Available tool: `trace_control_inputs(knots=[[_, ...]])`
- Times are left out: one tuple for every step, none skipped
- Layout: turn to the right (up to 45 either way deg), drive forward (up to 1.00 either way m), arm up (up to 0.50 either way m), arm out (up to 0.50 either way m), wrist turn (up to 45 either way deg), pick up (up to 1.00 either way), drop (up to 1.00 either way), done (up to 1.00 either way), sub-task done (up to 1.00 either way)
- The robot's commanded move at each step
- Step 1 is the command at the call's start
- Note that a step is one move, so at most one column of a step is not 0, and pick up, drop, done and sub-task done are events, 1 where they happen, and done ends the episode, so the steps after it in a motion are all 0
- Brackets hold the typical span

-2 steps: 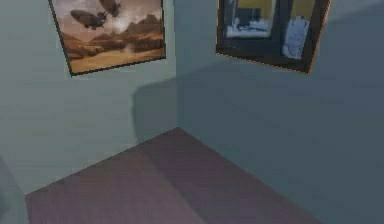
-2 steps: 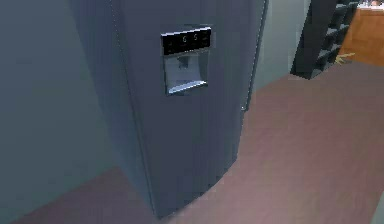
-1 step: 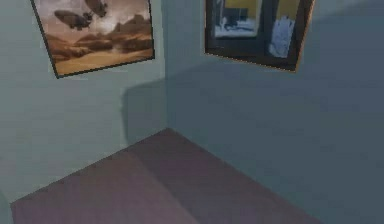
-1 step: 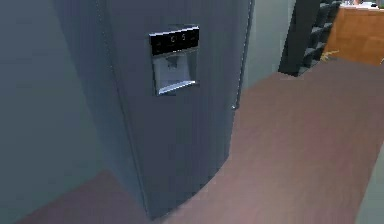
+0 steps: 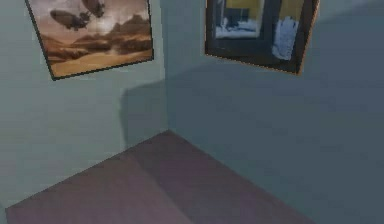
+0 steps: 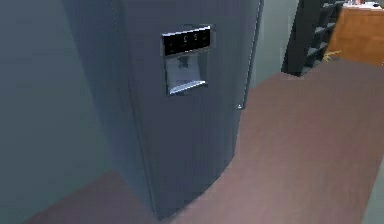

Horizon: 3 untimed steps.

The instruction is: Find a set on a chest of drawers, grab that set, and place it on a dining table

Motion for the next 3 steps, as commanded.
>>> trace_control_inputs(knots=[[0.0,0.15,0.00,0.00,0.0,0.00,0.00,0.00,0.00],[-45.0,0.00,0.00,0.00,0.0,0.00,0.00,0.00,0.00],[-45.0,0.00,0.00,0.00,0.0,0.00,0.00,0.00,0.00]])
